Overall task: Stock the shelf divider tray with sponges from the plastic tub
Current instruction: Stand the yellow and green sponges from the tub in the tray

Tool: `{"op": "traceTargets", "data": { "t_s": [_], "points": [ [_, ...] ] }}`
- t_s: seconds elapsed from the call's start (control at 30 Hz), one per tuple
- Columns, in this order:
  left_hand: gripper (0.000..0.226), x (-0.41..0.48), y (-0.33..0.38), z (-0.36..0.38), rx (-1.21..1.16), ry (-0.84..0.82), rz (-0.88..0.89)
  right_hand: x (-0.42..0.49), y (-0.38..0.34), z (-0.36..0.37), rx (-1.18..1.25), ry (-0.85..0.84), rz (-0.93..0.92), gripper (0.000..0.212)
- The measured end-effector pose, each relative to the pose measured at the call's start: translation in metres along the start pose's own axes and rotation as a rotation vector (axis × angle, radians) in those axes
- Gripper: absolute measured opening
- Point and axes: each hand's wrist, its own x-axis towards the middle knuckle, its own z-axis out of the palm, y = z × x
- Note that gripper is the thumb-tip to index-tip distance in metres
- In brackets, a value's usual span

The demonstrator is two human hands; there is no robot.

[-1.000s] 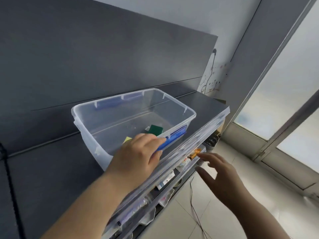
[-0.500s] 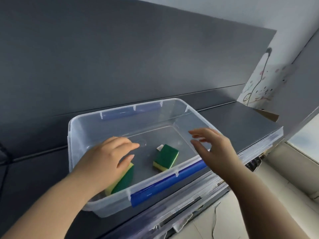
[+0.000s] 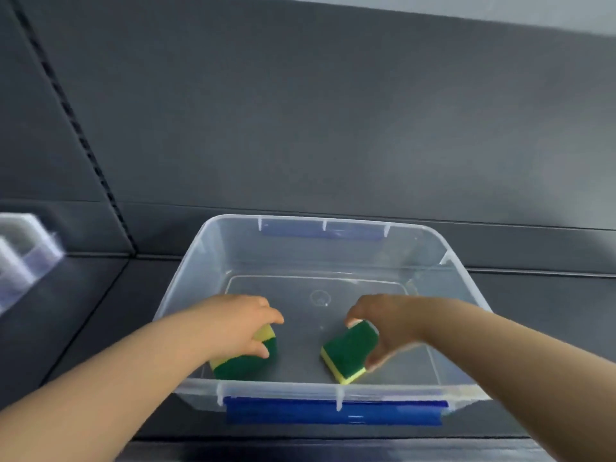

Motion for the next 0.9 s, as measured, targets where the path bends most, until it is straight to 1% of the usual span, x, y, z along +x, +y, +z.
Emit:
{"op": "traceTargets", "data": {
  "t_s": [0.07, 0.17, 0.23, 0.3, 0.4, 0.47, 0.53, 0.6, 0.67, 0.73, 0.8, 0.83, 0.87, 0.9],
  "points": [
    [0.058, 0.006, 0.004, 0.004, 0.005, -0.081, -0.036, 0.007, 0.003, 0.007, -0.095, -0.015, -0.068, 0.08],
    [0.058, 0.011, 0.005, 0.007, 0.0, -0.149, -0.072, 0.013, 0.002, 0.013, -0.201, -0.017, -0.142, 0.085],
    [0.058, 0.01, 0.005, 0.007, -0.041, -0.159, -0.082, 0.015, 0.001, 0.016, -0.26, -0.011, -0.171, 0.084],
    [0.059, 0.008, 0.004, 0.005, -0.088, -0.108, -0.101, 0.015, -0.001, 0.018, -0.248, -0.01, -0.165, 0.079],
    [0.058, 0.008, 0.004, -0.004, -0.162, 0.095, -0.166, 0.01, 0.001, 0.007, -0.025, 0.042, -0.098, 0.062],
    [0.055, 0.009, 0.007, -0.014, -0.214, 0.283, -0.241, 0.003, 0.006, -0.008, 0.135, 0.172, -0.027, 0.049],
    [0.055, 0.013, 0.015, -0.025, -0.312, 0.462, -0.305, -0.008, 0.011, -0.02, 0.277, 0.331, 0.034, 0.042],
    [0.056, 0.018, 0.028, -0.035, -0.433, 0.602, -0.296, -0.02, 0.013, -0.024, 0.476, 0.421, 0.034, 0.04],
    [0.055, 0.026, 0.046, -0.045, -0.579, 0.706, -0.23, -0.034, 0.007, -0.023, 0.785, 0.423, -0.026, 0.039],
    [0.056, 0.032, 0.065, -0.053, -0.708, 0.767, -0.137, -0.043, 0.002, -0.02, 1.043, 0.461, -0.078, 0.039],
    [0.064, 0.034, 0.08, -0.062, -0.836, 0.762, -0.037, -0.05, 0.001, -0.017, 1.234, 0.54, -0.119, 0.037],
    [0.068, 0.034, 0.085, -0.067, -0.89, 0.751, 0.011, -0.053, 0.002, -0.016, 1.291, 0.575, -0.142, 0.036],
    [0.069, 0.034, 0.088, -0.071, -0.925, 0.746, 0.05, -0.057, 0.003, -0.015, 1.302, 0.609, -0.159, 0.04],
    [0.07, 0.034, 0.089, -0.076, -0.939, 0.744, 0.073, -0.06, 0.006, -0.014, 1.268, 0.639, -0.159, 0.049]
  ]
}}
